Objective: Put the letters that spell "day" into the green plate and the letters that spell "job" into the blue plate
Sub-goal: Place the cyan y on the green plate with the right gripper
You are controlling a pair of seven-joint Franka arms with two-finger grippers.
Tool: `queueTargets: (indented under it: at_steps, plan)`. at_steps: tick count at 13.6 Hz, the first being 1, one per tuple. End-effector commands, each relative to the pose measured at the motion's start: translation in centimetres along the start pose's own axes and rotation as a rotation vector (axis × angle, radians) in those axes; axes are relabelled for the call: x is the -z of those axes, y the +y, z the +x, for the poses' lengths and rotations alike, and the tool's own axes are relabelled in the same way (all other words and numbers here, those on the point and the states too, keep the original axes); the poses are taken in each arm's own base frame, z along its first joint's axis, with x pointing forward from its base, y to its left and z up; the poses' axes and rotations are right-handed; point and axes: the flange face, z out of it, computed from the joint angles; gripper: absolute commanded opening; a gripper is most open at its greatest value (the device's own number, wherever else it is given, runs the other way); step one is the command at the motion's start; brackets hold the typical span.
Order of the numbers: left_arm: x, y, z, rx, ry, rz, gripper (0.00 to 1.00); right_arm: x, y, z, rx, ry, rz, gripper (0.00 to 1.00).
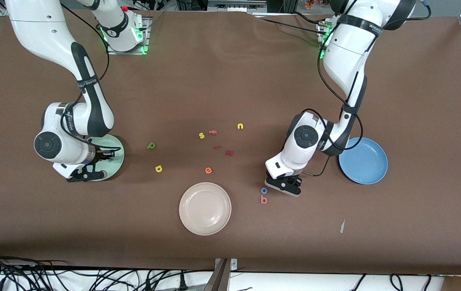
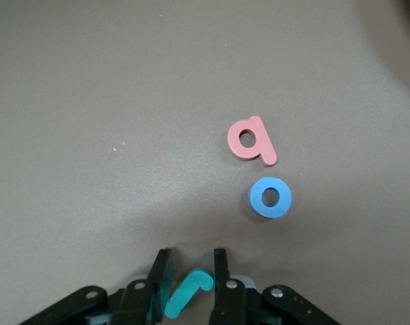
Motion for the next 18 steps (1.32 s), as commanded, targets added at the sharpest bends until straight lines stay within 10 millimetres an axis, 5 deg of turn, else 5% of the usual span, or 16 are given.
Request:
queueTargets:
  at_steps: [1, 5, 7, 8, 12, 18]
  plan:
    - [0.6, -0.8, -0.5, -0.017, -0.015, 0.025, 0.06, 2.0, -3.4, -0.3, -0.051, -0.015, 0.037, 1.00]
    - [1.2, -1.6, -0.2, -0.004, -0.011, 0.027, 0.00, 2.2, -10.8, -0.9, -0.274, -0.030, 0.061, 1.00]
    - [2.5, -1.8, 0.3, 0.000, -0.037, 0.030, 0.53, 1.7, -12.7, -1.4, -0.395, -0.037, 0.056, 1.00]
    - [3.6, -2.5, 0.6, 0.014, -0.039, 0.029, 0.63, 1.7, -13.5, -1.6, -0.454, -0.043, 0.058, 1.00]
    - [4.7, -1.5, -0.2, 0.022, -0.141, 0.026, 0.66, 1.1, -15.0, -2.0, -0.592, -0.039, 0.065, 1.00]
    - [3.2, 0.4, -1.3, 0.010, -0.202, 0.025, 0.63, 1.7, -14.6, -1.9, -0.657, -0.031, 0.071, 1.00]
